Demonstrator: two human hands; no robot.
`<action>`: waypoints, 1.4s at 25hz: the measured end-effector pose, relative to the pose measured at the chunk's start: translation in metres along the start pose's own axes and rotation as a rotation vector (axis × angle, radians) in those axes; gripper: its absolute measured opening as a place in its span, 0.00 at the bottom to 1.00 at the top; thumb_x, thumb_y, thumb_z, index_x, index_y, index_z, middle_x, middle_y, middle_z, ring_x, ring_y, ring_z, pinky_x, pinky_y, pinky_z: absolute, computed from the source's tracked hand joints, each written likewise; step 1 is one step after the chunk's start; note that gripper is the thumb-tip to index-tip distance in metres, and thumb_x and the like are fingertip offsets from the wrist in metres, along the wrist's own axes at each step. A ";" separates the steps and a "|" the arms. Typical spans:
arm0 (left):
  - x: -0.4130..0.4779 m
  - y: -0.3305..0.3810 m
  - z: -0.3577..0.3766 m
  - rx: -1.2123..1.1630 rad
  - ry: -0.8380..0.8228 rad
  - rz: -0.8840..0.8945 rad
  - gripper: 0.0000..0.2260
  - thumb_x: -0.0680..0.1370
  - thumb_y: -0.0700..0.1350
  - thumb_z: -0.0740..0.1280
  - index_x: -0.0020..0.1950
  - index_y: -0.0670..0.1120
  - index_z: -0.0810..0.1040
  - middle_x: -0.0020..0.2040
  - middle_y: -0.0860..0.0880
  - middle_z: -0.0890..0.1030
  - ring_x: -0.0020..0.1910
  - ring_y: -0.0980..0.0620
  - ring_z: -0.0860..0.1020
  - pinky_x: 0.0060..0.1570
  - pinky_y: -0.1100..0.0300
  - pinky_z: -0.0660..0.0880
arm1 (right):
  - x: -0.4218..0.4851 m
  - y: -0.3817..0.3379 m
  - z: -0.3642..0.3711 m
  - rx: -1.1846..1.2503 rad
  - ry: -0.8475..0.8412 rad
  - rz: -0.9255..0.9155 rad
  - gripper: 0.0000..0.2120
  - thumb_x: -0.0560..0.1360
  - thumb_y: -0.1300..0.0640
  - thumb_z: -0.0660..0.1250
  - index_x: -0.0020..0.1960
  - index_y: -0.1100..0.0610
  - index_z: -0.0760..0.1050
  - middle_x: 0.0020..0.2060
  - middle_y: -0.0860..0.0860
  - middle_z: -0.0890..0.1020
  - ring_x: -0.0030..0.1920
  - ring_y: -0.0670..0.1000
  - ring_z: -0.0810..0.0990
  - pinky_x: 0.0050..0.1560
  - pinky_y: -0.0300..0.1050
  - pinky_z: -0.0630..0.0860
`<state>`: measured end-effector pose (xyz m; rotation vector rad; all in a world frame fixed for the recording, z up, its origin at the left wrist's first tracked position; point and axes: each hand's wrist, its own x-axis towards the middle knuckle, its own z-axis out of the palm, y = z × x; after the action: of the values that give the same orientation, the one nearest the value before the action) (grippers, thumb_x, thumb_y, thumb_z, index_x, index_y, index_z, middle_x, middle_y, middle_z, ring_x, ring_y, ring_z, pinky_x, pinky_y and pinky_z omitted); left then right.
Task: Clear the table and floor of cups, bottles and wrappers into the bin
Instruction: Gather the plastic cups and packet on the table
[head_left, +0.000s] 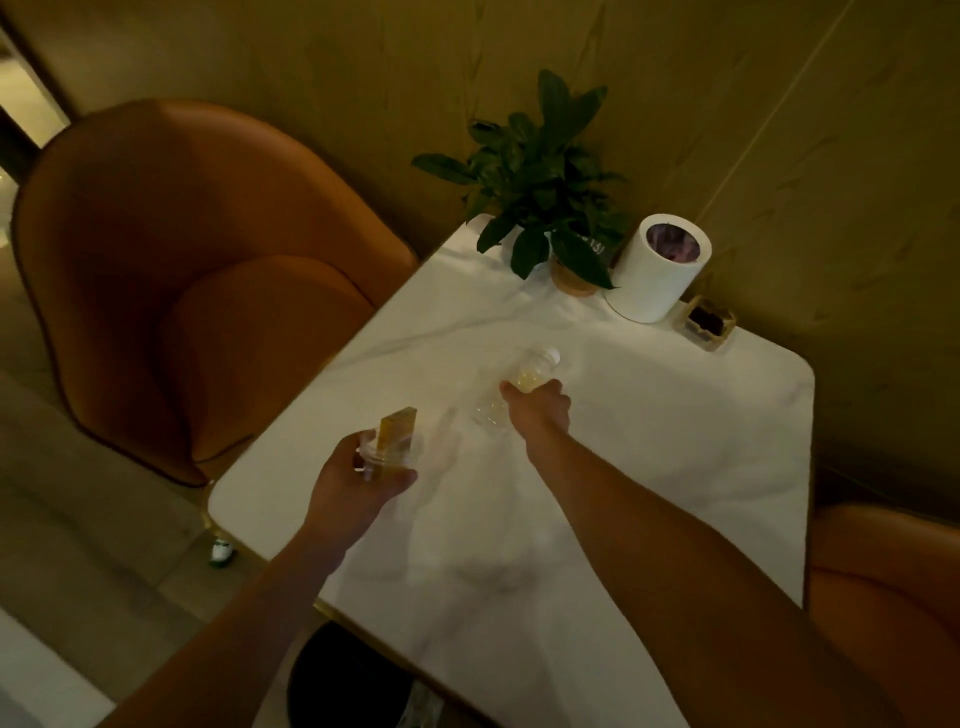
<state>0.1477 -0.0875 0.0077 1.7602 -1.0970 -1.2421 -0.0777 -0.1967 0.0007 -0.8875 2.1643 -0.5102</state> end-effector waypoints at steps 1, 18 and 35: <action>0.006 0.001 -0.002 -0.008 0.013 -0.011 0.24 0.66 0.45 0.79 0.59 0.53 0.76 0.48 0.57 0.81 0.47 0.54 0.80 0.40 0.59 0.74 | 0.008 -0.006 0.008 -0.010 0.002 0.026 0.43 0.70 0.37 0.69 0.73 0.61 0.59 0.67 0.61 0.69 0.66 0.65 0.72 0.65 0.58 0.73; 0.027 0.000 -0.004 -0.086 0.056 -0.101 0.21 0.67 0.45 0.79 0.56 0.45 0.76 0.51 0.46 0.83 0.50 0.44 0.82 0.54 0.44 0.78 | 0.013 0.032 0.011 0.481 -0.235 0.234 0.29 0.59 0.56 0.82 0.57 0.61 0.77 0.50 0.55 0.82 0.44 0.56 0.81 0.52 0.62 0.81; -0.047 -0.021 -0.014 0.027 0.110 -0.054 0.29 0.64 0.57 0.74 0.61 0.46 0.77 0.51 0.47 0.83 0.49 0.48 0.81 0.47 0.53 0.76 | -0.094 0.083 -0.013 -0.018 -0.135 -0.274 0.35 0.59 0.48 0.80 0.61 0.56 0.72 0.55 0.53 0.78 0.54 0.56 0.80 0.56 0.55 0.79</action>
<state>0.1577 -0.0351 0.0096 1.8661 -1.0135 -1.1523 -0.0771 -0.0711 0.0058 -1.2025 1.9395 -0.5473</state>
